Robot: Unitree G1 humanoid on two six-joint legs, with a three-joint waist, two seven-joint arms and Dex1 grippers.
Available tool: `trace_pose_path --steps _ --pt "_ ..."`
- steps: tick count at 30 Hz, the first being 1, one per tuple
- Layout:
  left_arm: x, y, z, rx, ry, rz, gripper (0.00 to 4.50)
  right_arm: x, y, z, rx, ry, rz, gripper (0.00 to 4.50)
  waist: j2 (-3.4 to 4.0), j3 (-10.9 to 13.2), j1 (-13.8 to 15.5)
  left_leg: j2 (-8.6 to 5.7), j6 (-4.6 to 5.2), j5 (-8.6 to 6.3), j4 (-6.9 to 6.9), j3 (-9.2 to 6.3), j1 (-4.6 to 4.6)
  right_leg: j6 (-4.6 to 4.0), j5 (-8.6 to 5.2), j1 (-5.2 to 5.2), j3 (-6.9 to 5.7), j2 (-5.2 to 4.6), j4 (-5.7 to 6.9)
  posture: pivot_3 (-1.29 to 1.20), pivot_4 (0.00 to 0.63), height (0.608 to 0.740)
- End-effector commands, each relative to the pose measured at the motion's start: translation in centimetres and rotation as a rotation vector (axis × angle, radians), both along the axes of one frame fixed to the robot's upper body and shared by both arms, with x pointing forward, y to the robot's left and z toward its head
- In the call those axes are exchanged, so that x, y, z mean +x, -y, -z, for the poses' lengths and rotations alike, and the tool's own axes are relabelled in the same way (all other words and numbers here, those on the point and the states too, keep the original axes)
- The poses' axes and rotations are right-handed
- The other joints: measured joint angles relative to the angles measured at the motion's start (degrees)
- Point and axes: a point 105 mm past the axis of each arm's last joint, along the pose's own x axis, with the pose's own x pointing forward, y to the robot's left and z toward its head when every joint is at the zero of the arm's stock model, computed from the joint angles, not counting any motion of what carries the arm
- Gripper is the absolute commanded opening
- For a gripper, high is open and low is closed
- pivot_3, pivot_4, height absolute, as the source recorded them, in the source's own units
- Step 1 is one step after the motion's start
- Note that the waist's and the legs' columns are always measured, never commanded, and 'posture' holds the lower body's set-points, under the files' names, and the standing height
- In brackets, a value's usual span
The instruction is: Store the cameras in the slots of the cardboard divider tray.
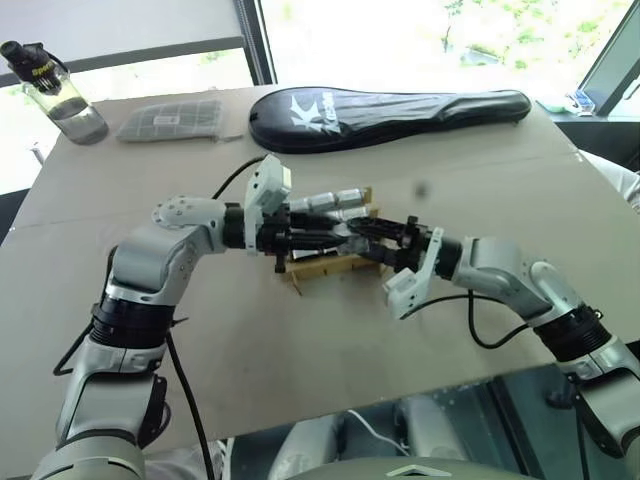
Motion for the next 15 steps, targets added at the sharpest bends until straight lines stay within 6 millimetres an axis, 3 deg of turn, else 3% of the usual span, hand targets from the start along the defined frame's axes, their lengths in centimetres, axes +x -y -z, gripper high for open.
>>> trace_pose_path --steps 1,2,7,10,15 --pt "-0.4 -0.1 0.3 0.034 -0.017 0.017 0.76 -0.5 -0.2 -1.9 0.036 0.089 -0.046 1.95 0.0 0.0 0.02 0.0 0.0 0.0 0.0 0.0 0.0 0.0 0.0 0.0 -0.01 0.0 0.0 0.0 0.15 0.74" --pt "-0.2 -0.1 0.2 0.037 -0.008 0.018 0.76 -0.5 -0.2 -2.0 0.035 0.098 -0.04 1.95 0.0 0.0 0.02 0.0 0.0 0.0 0.0 0.0 0.0 0.0 0.0 0.0 -0.01 0.0 0.0 0.0 0.15 0.74" --pt "0.7 0.3 -0.4 0.026 0.039 0.01 0.76 -0.3 0.3 -2.4 0.112 0.042 0.002 4.35 0.0 0.0 0.06 0.0 0.0 0.0 0.0 -0.01 0.0 0.0 0.0 0.0 -0.01 0.02 0.0 0.0 0.15 0.74" --pt "1.5 0.6 -0.8 0.015 0.075 -0.004 0.76 0.6 1.5 -2.2 0.183 -0.077 0.117 4.43 -0.01 -0.01 0.28 0.0 0.0 0.0 0.02 -0.03 0.0 0.0 0.0 0.01 -0.03 0.0 0.0 0.0 0.15 0.74" --pt "2.4 1.0 -1.5 -0.022 0.113 -0.015 0.76 -0.4 4.4 -1.5 0.229 -0.236 0.217 4.43 -0.01 -0.01 0.29 -0.01 0.0 0.0 0.05 -0.03 -0.06 0.0 0.0 0.0 -0.01 -0.02 0.0 0.0 0.15 0.74"
